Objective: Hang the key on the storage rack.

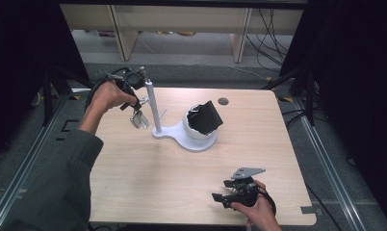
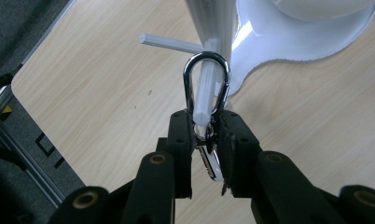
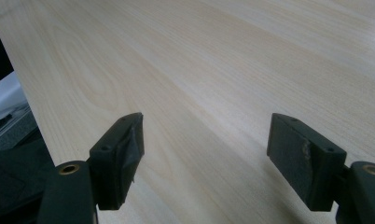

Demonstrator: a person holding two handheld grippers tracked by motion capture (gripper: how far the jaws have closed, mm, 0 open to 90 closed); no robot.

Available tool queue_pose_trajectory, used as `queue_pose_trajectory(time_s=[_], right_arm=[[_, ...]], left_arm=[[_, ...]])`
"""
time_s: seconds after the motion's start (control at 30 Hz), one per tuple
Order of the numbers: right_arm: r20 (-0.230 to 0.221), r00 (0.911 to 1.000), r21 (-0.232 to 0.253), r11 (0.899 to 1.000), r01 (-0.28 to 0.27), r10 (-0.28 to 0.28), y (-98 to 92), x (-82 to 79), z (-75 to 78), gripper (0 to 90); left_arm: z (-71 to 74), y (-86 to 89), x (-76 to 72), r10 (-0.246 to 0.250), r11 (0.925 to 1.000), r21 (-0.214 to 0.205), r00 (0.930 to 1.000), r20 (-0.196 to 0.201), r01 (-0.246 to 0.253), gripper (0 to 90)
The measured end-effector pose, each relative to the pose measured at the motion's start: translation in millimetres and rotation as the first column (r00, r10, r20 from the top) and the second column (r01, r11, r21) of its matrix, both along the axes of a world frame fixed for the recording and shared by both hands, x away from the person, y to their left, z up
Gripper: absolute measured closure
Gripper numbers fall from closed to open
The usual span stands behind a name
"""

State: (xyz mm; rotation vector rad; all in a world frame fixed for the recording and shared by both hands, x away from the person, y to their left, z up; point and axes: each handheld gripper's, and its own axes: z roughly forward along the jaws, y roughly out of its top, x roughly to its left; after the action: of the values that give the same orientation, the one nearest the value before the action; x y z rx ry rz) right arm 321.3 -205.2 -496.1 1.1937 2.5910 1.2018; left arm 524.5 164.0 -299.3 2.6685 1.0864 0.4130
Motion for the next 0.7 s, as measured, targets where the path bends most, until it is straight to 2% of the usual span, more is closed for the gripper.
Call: queue_pose_trajectory(time_s=[0.17,0.23,0.47,0.53,0.7], right_arm=[[-0.002,1.0,0.0,1.0,0.0,0.0,0.1,0.3,-0.2,28.3],[0.002,1.0,0.002,1.0,-0.001,0.001,-0.2,0.7,-0.3,28.3],[-0.003,1.0,0.006,1.0,0.002,-0.002,-0.3,0.4,0.1,28.3],[-0.004,1.0,0.006,1.0,0.001,-0.001,-0.2,0.2,0.2,28.2],[0.008,0.9999,0.008,1.0,0.007,-0.008,-1.8,1.1,0.8,28.2]], left_arm=[[-1.0,-1.4,0.9,0.003,1.0,-0.001,1.0,0.006,-0.003,75.0],[1.6,-1.0,0.6,0.016,0.9998,-0.014,0.9996,0.025,-0.016,72.5],[3.6,4.5,-2.9,0.015,0.9999,-0.008,0.9996,0.023,-0.014,70.6],[4.5,5.0,-8.0,0.003,1.0,0.002,0.9999,0.015,-0.003,69.0],[3.3,8.2,-16.2,0.001,0.9998,-0.022,0.9999,0.013,-0.001,64.4]])
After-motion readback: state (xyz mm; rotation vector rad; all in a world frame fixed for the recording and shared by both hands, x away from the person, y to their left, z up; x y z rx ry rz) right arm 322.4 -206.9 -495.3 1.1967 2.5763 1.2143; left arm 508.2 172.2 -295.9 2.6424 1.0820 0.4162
